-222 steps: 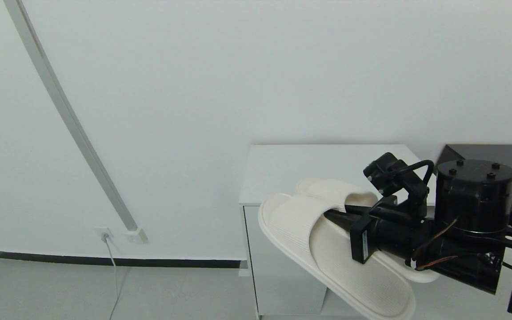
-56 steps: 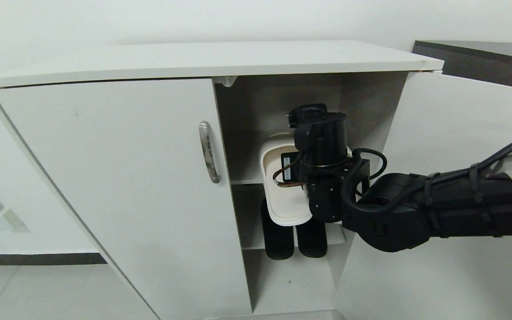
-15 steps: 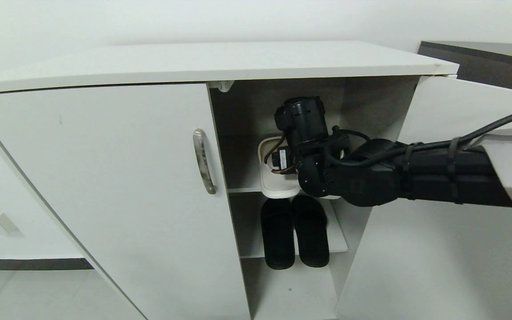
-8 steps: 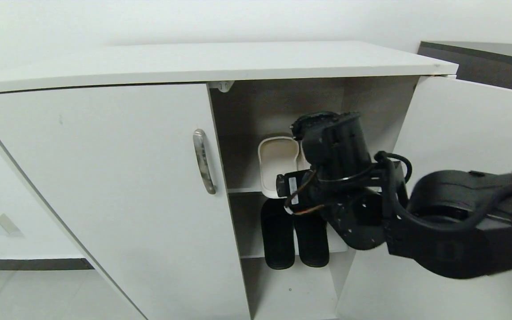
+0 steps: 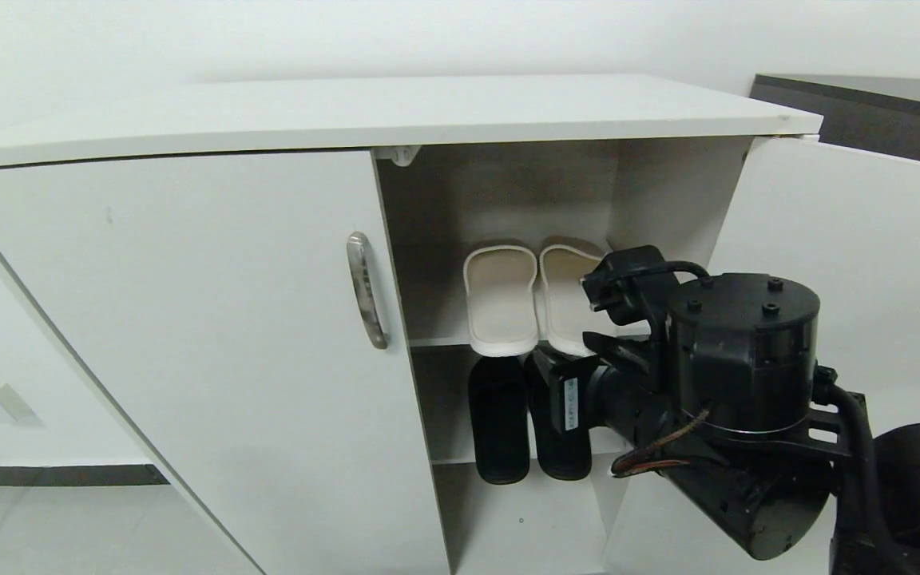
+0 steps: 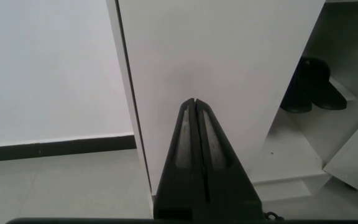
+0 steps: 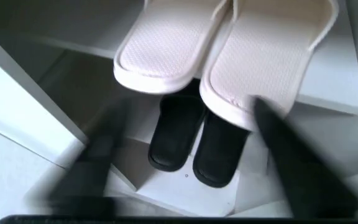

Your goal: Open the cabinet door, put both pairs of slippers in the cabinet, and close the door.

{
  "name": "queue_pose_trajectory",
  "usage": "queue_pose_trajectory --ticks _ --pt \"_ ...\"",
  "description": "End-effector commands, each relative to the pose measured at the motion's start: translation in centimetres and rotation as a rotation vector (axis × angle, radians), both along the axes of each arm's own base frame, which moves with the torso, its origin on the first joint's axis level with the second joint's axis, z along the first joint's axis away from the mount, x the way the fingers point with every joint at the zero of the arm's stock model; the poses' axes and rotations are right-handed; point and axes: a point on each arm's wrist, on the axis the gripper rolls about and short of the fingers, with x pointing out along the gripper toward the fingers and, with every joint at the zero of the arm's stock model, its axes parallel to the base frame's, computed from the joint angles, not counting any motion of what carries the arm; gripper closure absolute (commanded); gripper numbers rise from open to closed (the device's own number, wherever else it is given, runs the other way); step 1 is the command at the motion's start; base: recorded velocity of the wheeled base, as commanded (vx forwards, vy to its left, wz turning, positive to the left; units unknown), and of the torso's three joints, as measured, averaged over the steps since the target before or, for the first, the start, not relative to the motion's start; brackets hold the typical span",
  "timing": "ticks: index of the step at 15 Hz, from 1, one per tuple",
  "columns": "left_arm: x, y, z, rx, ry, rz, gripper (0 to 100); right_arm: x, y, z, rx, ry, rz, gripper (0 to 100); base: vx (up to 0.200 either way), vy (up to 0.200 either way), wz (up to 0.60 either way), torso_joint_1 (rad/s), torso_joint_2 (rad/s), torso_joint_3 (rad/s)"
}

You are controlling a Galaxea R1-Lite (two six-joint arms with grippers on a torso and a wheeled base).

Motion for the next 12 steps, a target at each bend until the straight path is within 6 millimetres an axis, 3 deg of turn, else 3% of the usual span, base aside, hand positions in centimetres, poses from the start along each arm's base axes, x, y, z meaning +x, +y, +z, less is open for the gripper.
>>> queue_pose_trajectory --ticks 1,8,12 --pt "0.01 0.00 0.01 -0.001 0.001 0.000 100 -0.03 -0.03 -0.30 -0.007 0.006 -0.001 100 0.000 0.000 0.00 0.000 0.00 0.000" --pt "0.01 0.00 -0.01 -0.002 0.003 0.000 100 0.18 0.26 -0.71 -0.013 0.007 -0.007 100 0.000 0.000 0.00 0.000 0.00 0.000" --pt "0.00 0.00 -0.01 -0.001 0.001 -0.002 100 0.13 0.18 -0.92 -0.014 0.007 -0.008 100 -0.200 0.000 0.00 0.004 0.00 0.000"
